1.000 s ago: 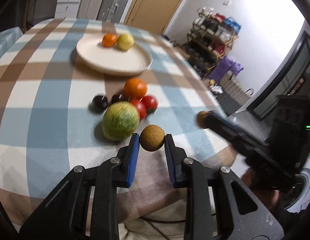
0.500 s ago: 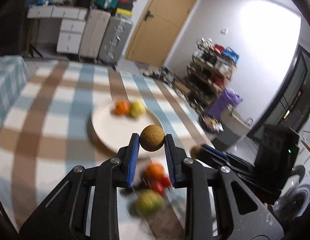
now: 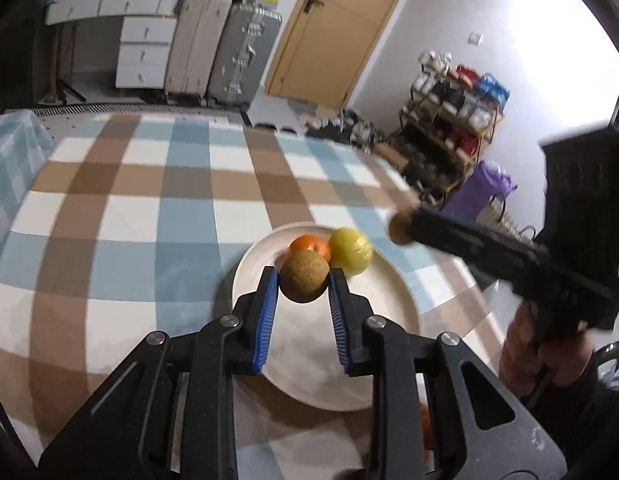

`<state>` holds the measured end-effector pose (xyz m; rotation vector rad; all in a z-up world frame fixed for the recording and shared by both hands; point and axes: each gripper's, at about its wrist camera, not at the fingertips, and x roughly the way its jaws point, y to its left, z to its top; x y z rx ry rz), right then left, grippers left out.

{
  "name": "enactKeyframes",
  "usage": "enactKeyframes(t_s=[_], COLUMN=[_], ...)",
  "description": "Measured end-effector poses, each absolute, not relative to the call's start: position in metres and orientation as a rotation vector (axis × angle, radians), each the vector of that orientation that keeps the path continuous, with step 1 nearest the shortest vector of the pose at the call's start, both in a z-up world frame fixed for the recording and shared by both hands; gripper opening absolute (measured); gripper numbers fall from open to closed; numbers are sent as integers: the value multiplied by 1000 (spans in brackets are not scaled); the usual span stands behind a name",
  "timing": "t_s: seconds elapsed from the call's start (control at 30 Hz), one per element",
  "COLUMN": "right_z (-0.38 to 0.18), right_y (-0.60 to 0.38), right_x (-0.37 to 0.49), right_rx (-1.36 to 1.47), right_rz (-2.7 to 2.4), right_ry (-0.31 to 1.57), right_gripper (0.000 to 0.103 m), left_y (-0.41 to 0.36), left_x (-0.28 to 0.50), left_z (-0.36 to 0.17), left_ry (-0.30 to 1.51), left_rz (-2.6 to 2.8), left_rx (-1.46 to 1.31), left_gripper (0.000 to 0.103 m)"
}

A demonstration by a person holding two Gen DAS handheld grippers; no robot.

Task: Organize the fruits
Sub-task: 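Carry both kiwis onto the plate and open both grippers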

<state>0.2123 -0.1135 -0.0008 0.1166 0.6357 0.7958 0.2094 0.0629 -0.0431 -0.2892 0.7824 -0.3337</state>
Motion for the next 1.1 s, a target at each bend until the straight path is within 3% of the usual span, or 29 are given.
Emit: enactKeyframes(t_s=[0.3, 0.77, 0.87, 0.97, 1.1], right_z=[-47, -70, -65, -53, -36], right_y=[-69, -50, -56, -68, -89], right_x=[289, 304, 300, 294, 277], right_rx=[73, 22, 43, 88, 141], right_rz=[812, 795, 787, 786, 782], right_ry=[844, 904, 873, 815, 753], right_gripper=[26, 30, 46, 48, 55], left_y=[52, 43, 41, 43, 42], left_x=[245, 265, 261, 254, 238], left_z=[-93, -103, -100, -94, -80], left_ry=[876, 872, 862, 844, 810], left_rz=[-344, -347, -339, -330, -320], left_rx=[-214, -192, -173, -182, -170], left_gripper=[23, 24, 44, 61, 65])
